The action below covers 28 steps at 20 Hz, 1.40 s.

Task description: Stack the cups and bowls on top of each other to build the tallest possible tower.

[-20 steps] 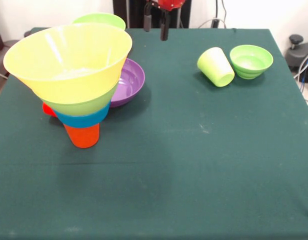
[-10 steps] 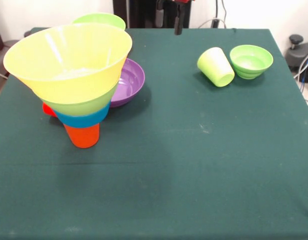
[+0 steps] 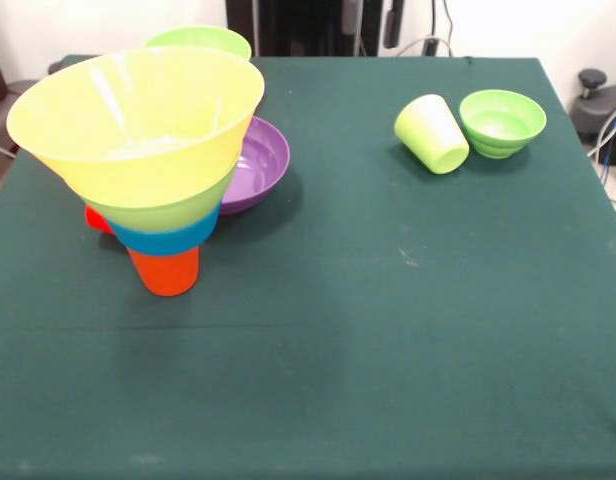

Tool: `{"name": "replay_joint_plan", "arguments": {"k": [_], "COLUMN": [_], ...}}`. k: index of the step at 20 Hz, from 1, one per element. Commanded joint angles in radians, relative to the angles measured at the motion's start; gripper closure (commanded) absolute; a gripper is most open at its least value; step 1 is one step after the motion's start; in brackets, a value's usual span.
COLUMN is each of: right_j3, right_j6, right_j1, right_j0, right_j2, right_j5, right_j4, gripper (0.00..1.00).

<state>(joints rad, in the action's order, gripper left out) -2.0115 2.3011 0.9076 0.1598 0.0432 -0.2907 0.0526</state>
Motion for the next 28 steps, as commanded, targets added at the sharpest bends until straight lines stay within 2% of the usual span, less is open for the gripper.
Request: {"name": "replay_joint_plan", "arguments": {"k": [1,4,11,22,28], "right_j3": [0.005,0.021,0.055,0.096,0.082], "right_j6": [0.116,0.142,0.161,0.134,0.100], "right_j1": [-0.093,-0.130,-0.158,-0.215,-0.218], "right_j0": [-0.065,-0.099,-0.153,-0.142,-0.093], "right_j2": [-0.068,-0.052,-0.029,-0.029,-0.054], "right_j5": [-0.061,-0.022,-0.012,0.033,0.058], "right_j4": [0.020,0.034,0.072,0.092,0.074], "gripper": [0.00,0.00,0.00,0.00,0.00]}}
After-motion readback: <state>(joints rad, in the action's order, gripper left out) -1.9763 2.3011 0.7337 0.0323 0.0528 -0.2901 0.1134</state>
